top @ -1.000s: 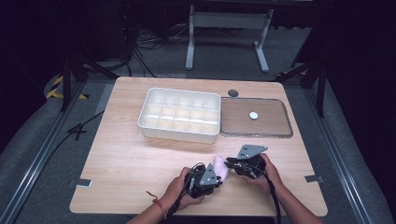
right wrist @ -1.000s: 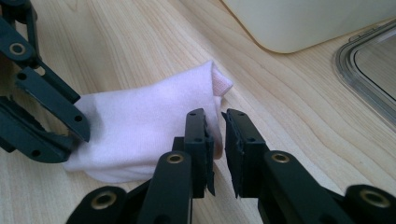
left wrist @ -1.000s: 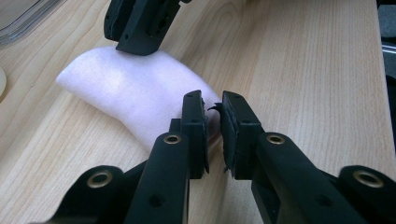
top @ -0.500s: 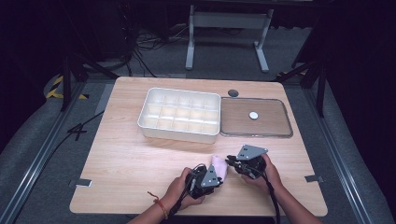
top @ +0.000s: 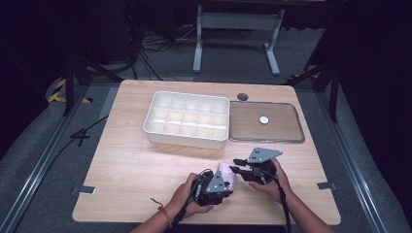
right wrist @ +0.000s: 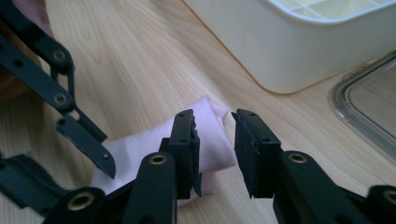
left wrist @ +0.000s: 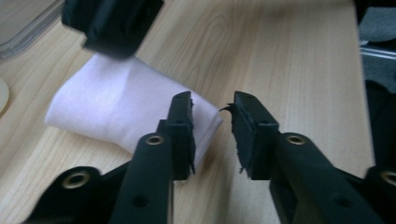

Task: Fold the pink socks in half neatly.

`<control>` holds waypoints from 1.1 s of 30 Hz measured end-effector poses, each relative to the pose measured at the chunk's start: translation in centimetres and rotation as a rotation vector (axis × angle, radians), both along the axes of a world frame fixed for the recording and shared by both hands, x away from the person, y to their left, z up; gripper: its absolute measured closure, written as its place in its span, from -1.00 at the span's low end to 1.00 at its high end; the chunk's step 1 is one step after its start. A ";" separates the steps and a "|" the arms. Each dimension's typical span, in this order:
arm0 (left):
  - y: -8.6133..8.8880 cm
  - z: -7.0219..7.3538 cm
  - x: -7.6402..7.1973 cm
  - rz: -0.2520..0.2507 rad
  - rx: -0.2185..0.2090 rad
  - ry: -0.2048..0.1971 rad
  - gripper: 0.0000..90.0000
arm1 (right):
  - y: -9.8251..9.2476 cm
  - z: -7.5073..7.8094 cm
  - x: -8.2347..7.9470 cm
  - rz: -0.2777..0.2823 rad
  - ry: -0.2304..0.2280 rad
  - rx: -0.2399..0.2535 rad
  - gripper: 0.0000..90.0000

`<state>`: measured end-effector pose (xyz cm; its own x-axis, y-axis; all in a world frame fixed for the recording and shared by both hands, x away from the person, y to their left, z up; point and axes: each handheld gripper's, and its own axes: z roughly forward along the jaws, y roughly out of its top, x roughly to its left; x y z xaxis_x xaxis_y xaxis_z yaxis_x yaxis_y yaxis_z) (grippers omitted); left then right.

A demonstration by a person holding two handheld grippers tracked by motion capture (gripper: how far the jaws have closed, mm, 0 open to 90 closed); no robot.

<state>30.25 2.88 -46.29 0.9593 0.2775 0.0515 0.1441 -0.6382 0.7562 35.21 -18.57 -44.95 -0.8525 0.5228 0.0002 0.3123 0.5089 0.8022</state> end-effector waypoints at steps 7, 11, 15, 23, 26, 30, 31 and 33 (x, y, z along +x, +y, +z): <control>1.7 1.9 -0.5 0.010 -0.022 -0.023 0.27 | 0.7 -0.6 0.4 0.004 0.029 -0.022 0.30; 3.7 3.3 -0.4 0.060 -0.029 -0.040 0.16 | 1.2 -1.6 0.6 0.006 0.075 -0.061 0.19; 6.9 3.3 -0.1 0.131 -0.004 -0.021 0.01 | 0.9 -2.2 1.1 -0.013 0.146 -0.024 0.14; 13.9 0.8 0.7 0.300 0.089 0.051 -0.41 | 0.8 -2.7 2.1 0.019 0.295 0.031 0.38; 15.9 -0.3 1.3 0.362 0.116 0.078 -0.49 | 1.2 -2.6 2.2 0.034 0.325 0.027 0.44; 17.4 -1.2 1.9 0.426 0.110 0.086 -0.49 | 1.5 -2.7 2.3 0.051 0.344 0.033 0.50; 17.5 -1.3 2.0 0.431 0.107 0.087 -0.49 | 1.5 -2.7 2.3 0.056 0.344 0.035 0.51; 17.6 -1.5 2.2 0.432 0.091 0.106 -0.51 | 1.4 -2.7 2.3 0.060 0.344 0.042 0.54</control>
